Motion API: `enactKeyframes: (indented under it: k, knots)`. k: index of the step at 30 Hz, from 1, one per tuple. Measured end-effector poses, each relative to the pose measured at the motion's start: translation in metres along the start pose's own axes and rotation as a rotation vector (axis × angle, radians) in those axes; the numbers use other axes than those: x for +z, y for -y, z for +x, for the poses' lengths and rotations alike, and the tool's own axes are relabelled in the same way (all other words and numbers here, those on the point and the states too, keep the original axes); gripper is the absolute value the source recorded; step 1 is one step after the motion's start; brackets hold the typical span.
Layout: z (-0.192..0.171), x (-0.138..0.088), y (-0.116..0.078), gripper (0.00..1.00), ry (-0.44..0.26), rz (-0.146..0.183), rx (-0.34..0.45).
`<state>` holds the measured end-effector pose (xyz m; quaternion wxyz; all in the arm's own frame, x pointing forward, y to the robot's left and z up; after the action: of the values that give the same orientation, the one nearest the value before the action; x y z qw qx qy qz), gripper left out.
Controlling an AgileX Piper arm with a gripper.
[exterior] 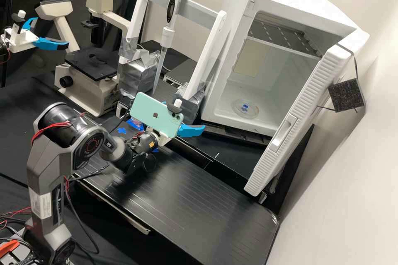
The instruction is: Close the door
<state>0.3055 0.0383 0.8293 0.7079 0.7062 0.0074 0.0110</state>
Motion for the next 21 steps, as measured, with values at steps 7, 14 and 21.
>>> enactKeyframes:
  k: [7,14,21]
  knots:
    - [0.0,0.0,0.0,1.0,-0.001,0.0,0.001]
    - [-0.027,0.012,-0.013,1.0,0.003,-0.008,0.042]
    - [-0.073,0.018,-0.058,1.0,-0.07,0.019,0.246]
